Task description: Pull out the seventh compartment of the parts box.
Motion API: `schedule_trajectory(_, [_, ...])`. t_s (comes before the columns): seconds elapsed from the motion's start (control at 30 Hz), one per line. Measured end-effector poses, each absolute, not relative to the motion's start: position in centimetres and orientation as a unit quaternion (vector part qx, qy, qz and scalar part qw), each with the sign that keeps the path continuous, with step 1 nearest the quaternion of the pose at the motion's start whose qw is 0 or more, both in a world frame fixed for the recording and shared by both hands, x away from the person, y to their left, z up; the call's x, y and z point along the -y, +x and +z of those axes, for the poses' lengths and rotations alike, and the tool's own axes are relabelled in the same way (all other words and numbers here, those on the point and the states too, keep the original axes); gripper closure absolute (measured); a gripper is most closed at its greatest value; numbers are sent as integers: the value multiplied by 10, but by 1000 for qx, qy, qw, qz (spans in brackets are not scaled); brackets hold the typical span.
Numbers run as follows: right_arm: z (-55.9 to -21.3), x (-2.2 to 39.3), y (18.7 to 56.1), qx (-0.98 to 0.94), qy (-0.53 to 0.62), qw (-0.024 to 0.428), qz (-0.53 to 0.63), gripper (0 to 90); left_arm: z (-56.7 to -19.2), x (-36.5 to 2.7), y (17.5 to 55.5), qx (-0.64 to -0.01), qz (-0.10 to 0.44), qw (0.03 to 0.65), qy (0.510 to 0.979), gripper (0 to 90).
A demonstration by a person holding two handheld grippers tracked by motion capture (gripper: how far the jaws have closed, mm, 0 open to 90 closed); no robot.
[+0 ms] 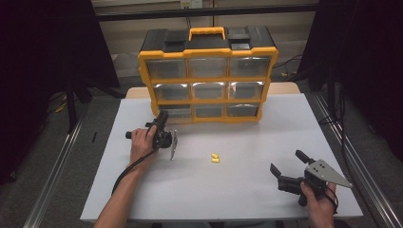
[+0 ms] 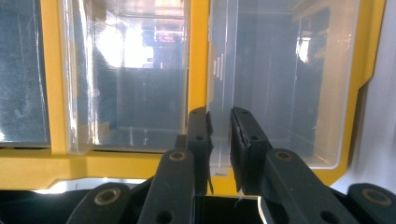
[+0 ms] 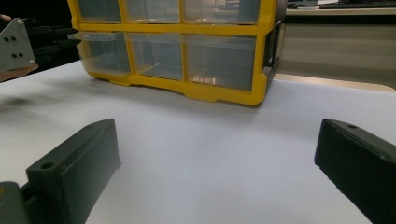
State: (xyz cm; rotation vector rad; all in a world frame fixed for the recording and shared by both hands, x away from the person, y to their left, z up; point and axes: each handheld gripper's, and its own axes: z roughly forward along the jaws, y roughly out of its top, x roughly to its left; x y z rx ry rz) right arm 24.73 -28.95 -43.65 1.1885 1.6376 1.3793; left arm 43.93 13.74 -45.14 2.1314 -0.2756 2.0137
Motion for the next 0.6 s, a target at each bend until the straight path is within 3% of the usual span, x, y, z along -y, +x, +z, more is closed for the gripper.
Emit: schedule_trajectory(0.6, [-436, 290, 247, -629, 455, 338, 532, 0, -452, -142, 430, 96, 684, 108, 715, 794])
